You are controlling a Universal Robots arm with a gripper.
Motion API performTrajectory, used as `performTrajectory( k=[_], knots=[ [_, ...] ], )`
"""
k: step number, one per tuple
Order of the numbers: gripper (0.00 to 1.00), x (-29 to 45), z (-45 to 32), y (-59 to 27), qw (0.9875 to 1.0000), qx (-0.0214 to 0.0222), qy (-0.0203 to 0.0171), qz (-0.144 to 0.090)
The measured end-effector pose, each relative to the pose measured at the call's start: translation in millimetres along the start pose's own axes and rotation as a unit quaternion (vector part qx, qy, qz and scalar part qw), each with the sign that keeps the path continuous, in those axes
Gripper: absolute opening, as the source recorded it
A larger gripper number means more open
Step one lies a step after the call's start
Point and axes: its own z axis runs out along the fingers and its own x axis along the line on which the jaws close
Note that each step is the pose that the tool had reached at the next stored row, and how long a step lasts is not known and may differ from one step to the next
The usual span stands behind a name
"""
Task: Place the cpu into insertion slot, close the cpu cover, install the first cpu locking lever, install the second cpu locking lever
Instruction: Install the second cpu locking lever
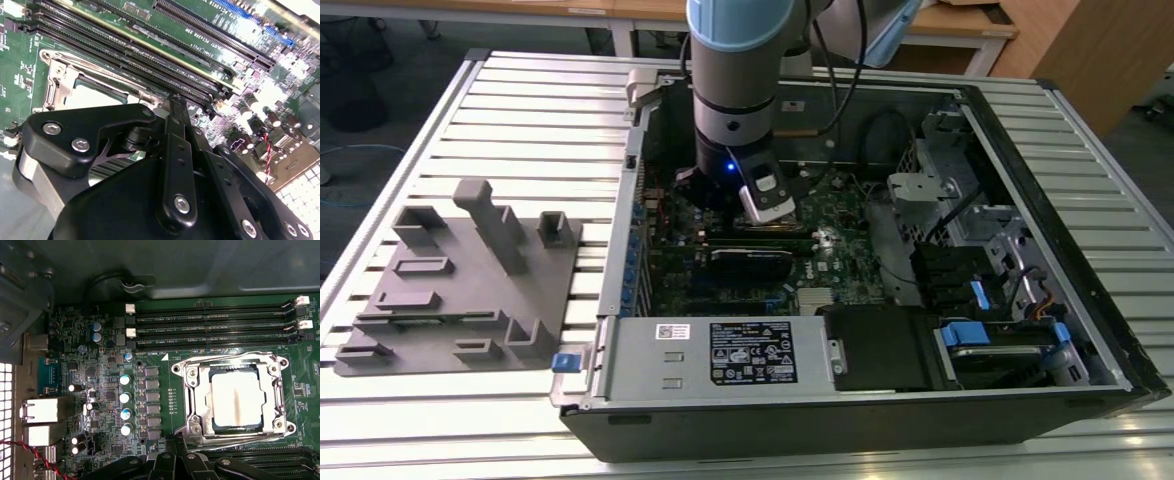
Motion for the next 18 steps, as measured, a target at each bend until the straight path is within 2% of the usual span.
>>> performTrajectory(
  k=[7,8,10,12,18],
  knots=[
    [0.11,0.1,0.2,0.3,1.0,-0.0003,0.0001,0.0],
    [0.11,0.1,0.1,0.3,1.0,-0.0031,0.0009,0.0],
    [0.11,0.1,0.2,0.1,0.9999,-0.0146,0.0038,0.001],
    [0.11,0.0,0.5,0.0,0.9997,-0.022,0.0048,0.001],
    [0.11,0.0,0.3,-0.2,0.9997,-0.0231,0.0051,0.001]
  ],
)
